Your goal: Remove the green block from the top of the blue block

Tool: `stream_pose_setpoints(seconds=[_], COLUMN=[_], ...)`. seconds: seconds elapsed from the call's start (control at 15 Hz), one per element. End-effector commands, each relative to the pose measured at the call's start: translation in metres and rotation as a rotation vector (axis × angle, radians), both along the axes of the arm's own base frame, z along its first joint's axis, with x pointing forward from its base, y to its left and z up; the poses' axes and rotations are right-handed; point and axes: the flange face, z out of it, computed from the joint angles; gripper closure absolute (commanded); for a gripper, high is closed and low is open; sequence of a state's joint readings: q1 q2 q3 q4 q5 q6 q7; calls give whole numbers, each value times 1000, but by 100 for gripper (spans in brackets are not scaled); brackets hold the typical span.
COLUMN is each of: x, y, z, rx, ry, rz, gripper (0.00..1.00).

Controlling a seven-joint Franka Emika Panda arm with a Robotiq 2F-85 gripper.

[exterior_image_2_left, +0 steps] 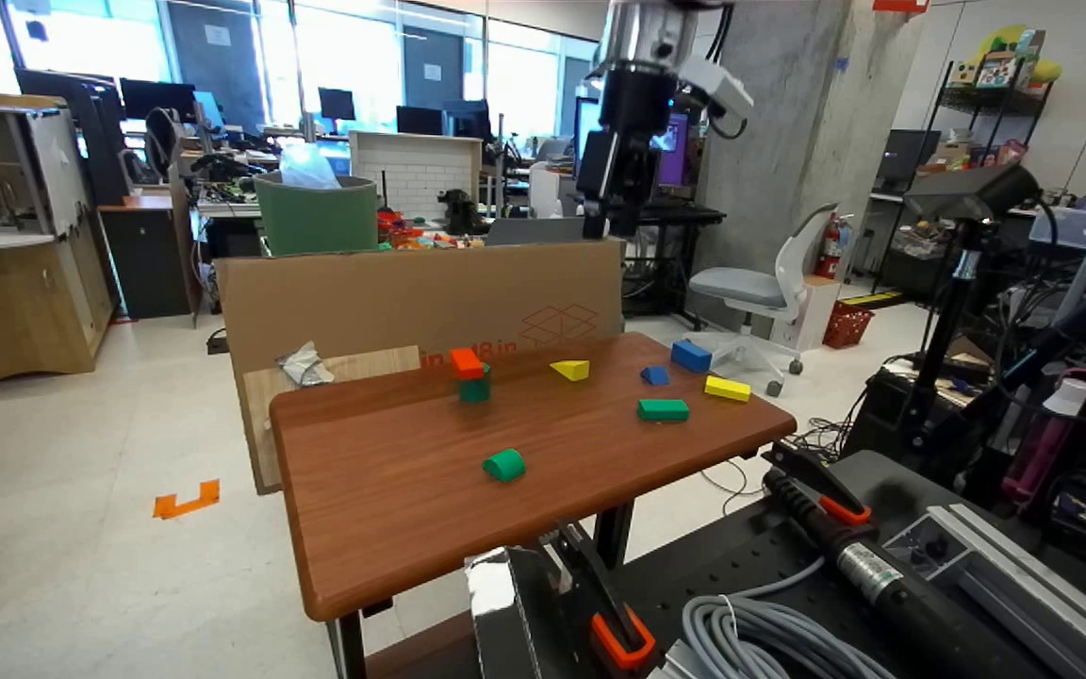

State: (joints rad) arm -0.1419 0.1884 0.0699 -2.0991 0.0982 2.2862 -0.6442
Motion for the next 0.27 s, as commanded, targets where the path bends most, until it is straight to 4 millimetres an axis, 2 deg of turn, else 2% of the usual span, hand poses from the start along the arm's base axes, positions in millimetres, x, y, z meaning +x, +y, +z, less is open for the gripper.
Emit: stream_pose_setpoints(seconds=[0.0, 0.07, 0.13, 0.2], x=[-1, -3, -6, -7], y=[-1, -1, -2, -2], z=[25, 47, 61, 67], rx=[19, 30, 35, 36], ry=[-13, -27, -37, -39], rz=[-47, -80, -97, -104], gripper=[0, 0, 0, 0])
